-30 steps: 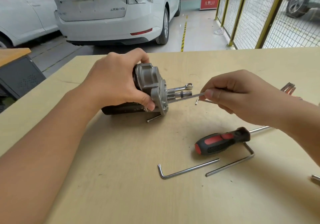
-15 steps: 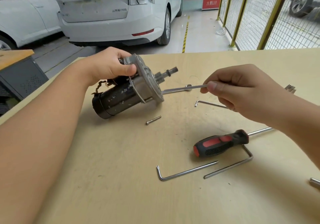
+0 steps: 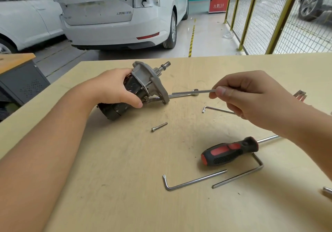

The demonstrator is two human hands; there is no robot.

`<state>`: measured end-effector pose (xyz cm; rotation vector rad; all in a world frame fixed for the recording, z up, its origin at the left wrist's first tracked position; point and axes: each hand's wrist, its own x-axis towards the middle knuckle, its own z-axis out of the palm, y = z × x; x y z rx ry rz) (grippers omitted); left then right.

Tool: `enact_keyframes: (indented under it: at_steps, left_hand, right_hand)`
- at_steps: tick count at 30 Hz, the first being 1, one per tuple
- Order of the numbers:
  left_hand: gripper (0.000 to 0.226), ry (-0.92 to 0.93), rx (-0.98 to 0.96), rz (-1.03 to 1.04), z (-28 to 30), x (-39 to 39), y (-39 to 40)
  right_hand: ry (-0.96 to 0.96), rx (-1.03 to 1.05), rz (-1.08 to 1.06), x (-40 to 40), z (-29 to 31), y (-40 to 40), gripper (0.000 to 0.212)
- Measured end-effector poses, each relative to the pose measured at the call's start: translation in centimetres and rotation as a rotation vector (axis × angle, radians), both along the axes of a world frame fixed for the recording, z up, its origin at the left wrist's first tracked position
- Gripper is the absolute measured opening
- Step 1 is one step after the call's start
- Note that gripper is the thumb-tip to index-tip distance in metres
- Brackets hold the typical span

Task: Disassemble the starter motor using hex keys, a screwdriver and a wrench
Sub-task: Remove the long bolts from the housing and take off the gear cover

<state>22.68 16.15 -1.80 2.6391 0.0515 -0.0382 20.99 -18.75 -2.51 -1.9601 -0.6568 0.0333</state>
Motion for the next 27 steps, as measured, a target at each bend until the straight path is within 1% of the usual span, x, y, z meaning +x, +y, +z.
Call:
enact_keyframes:
  at_steps: [3, 6, 9, 11, 14, 17, 21, 24, 27]
  left_hand:
    - [0.058, 0.04, -0.057, -0.105, 0.4, -0.8, 1.2]
    - [0.055, 0.065, -0.024, -0.171, 0.6, -1.6, 2.4]
    - [0.062, 0.026, 0.064, -0.133, 0.2, -2.0, 2.9]
    - [0.07, -0.019, 0.079, -0.088, -0.2, -2.3, 3.2]
    - [0.081, -0.031, 0.08, -0.081, -0.5, -2.8, 3.8]
    - [0.087, -0.011, 0.077, -0.13, -0.2, -3.5, 4.0]
    - [0.086, -0.02, 0.054, -0.191, -0.3, -4.2, 3.5]
    - [0.097, -0.027, 0.051, -0.244, -0.5, -4.3, 2.6]
    - [0.099, -0.035, 0.026, -0.313, -0.5, -4.3, 1.5]
  right_hand:
    - [0.0, 0.021, -0.01, -0.3, -0.2, -0.2, 0.026]
    - [-0.032, 0.037, -0.028, -1.3, -0.6, -0.9, 0.019]
    - [-0.052, 0.063, -0.061, -2.4, -1.3, -1.9, 0.023]
    - [-0.077, 0.084, -0.087, -3.0, -1.7, -2.4, 0.023]
    - [-0.067, 0.163, -0.128, -3.6, -2.0, -2.8, 0.023]
    - [-0.084, 0.183, -0.154, -4.0, -1.8, -2.6, 0.022]
    - [-0.12, 0.13, -0.147, -4.3, -1.8, -2.2, 0.02]
    - [-0.16, 0.089, -0.14, -4.6, -2.1, -2.0, 0.01]
    - [-0.18, 0.077, -0.16, -4.6, -2.5, -1.8, 0.019]
